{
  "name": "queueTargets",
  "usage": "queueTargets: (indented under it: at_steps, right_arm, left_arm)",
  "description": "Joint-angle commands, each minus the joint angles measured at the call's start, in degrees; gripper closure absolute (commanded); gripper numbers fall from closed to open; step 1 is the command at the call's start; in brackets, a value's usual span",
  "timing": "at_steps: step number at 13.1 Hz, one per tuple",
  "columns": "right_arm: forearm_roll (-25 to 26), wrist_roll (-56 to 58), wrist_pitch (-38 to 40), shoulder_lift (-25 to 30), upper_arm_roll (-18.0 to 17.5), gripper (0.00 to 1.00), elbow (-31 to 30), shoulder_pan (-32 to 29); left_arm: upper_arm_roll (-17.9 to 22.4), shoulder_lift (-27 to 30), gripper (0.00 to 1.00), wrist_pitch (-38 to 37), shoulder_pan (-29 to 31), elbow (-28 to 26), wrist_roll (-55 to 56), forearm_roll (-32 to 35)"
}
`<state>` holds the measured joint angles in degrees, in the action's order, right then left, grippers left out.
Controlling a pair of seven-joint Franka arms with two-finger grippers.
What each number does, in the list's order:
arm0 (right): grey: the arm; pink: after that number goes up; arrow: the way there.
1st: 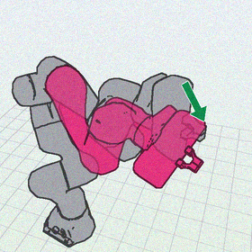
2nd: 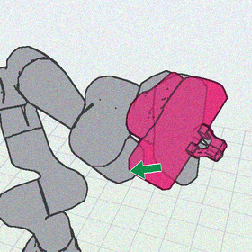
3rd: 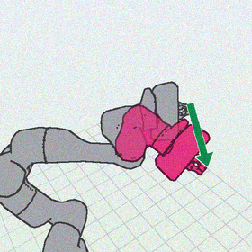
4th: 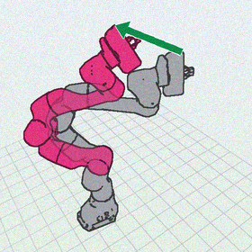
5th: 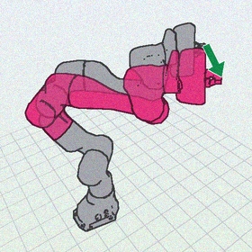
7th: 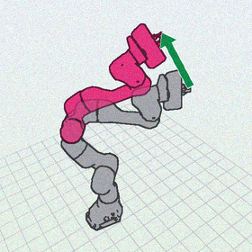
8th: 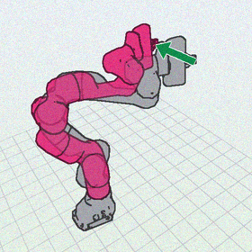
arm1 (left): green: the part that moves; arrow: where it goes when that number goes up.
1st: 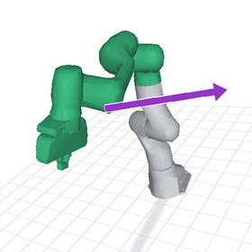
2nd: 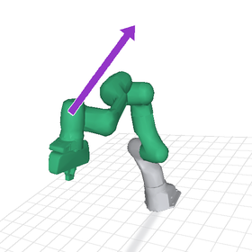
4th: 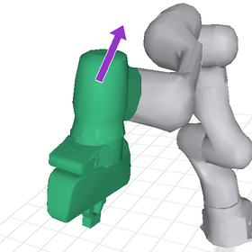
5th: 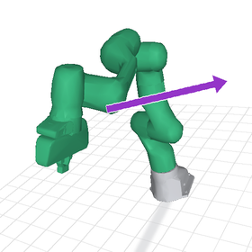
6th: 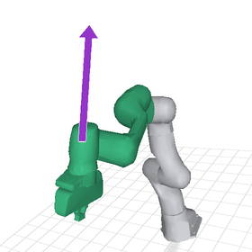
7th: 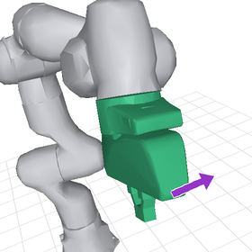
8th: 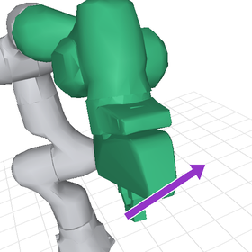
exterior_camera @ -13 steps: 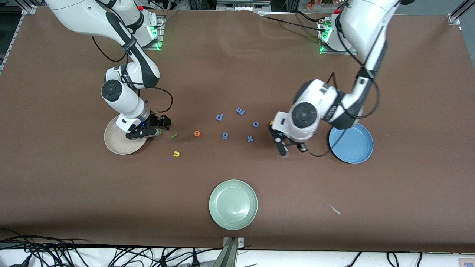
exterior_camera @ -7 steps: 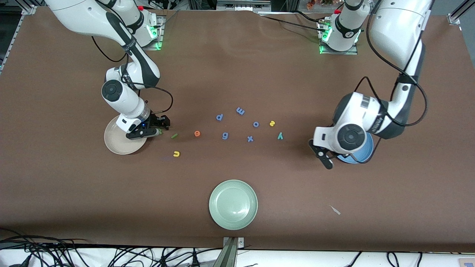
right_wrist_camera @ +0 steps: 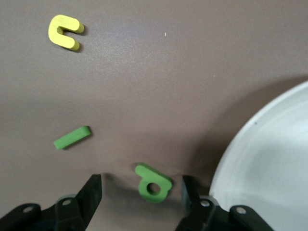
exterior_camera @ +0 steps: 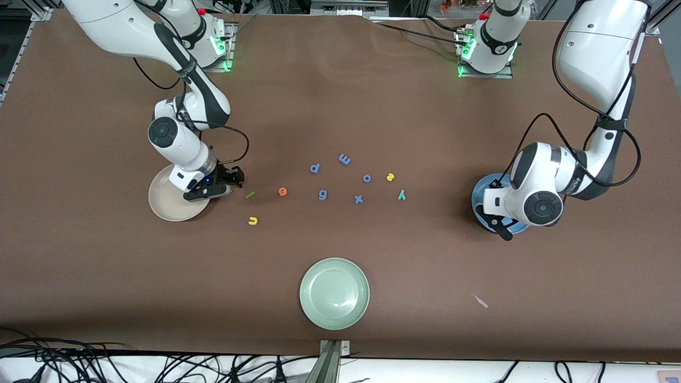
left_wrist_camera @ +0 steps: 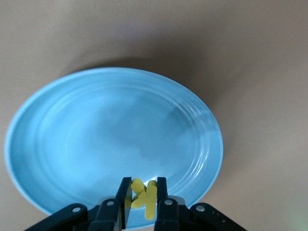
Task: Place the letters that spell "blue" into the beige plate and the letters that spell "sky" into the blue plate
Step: 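Drop the k into the blue plate while the right gripper grasps the p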
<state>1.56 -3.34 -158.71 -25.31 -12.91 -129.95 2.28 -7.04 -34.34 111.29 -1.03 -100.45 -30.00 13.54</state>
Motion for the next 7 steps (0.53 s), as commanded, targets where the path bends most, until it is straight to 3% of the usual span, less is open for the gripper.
queueTargets:
  at_steps: [1, 2, 3, 4, 7]
  right_arm:
    - [0.90, 2.46, -1.42, -0.27, 0.08, 0.31, -0.65, -1.23]
    - [0.81, 2.46, -1.34, -0.27, 0.08, 0.35, -0.74, -1.23]
    - [0.90, 2.46, -1.42, -0.27, 0.08, 0.37, -0.74, -1.23]
    - [0.81, 2.46, -1.42, -0.27, 0.08, 0.42, -0.74, -1.23]
    - [0.81, 1.41, -1.42, -0.53, -0.01, 0.43, -0.74, -1.23]
  left_arm:
    - [-0.87, 1.38, 0.66, 1.56, 0.50, -2.73, 2.23, 0.87]
    - [-0.96, 1.46, 0.47, 1.56, 0.50, -2.73, 2.23, 0.87]
    - [-1.13, 1.64, 0.09, 1.56, 0.59, -2.73, 2.23, 0.87]
    - [-1.22, 2.42, 0.00, 1.39, 0.59, -2.56, 2.14, 0.79]
    - [-3.32, 5.76, 0.00, -1.15, 0.41, -1.85, 4.49, -0.61]
